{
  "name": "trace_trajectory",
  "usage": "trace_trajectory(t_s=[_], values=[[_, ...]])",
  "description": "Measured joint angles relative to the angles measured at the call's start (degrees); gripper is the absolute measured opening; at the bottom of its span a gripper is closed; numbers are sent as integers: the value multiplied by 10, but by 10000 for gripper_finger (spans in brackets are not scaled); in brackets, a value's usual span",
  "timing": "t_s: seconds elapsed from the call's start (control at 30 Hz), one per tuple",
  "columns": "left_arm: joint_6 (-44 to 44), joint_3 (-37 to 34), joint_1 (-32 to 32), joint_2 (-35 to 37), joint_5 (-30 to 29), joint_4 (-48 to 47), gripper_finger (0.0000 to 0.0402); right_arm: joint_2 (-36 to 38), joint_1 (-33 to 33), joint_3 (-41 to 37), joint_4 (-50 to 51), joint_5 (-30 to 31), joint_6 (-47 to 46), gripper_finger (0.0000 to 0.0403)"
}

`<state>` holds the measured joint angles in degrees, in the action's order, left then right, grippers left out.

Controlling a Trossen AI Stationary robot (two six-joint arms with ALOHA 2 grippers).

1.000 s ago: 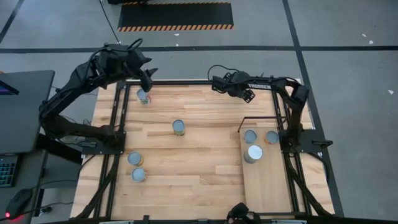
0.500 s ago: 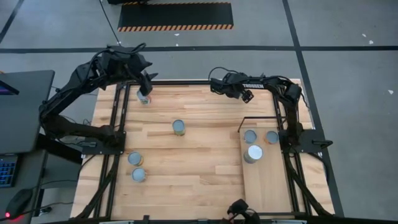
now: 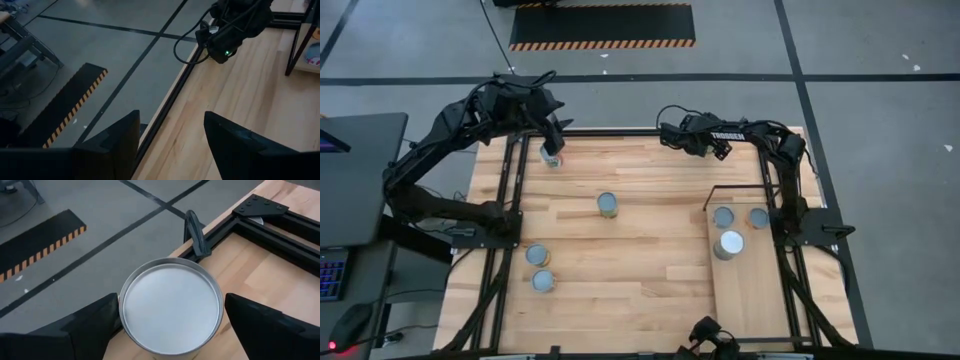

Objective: Pick and place cans onto a shelf
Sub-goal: Put the canned carrots on the shelf

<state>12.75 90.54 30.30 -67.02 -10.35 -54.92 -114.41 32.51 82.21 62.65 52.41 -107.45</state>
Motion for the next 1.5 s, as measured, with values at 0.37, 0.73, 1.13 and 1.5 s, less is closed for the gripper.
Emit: trace_trajectory(t_s=[0.37, 0.73, 1.13, 1.5], values=[[-1, 0, 0, 0, 0, 0, 227, 0, 0, 0, -15, -20, 19, 366], [-1, 0, 0, 0, 0, -4, 227, 0, 0, 0, -14, -24, 23, 292], [-1, 0, 0, 0, 0, -3, 227, 1, -51, 3, -5, -52, 9, 290], [-1, 0, 0, 0, 0, -1, 227, 0, -132, 58, 35, -84, 6, 288]])
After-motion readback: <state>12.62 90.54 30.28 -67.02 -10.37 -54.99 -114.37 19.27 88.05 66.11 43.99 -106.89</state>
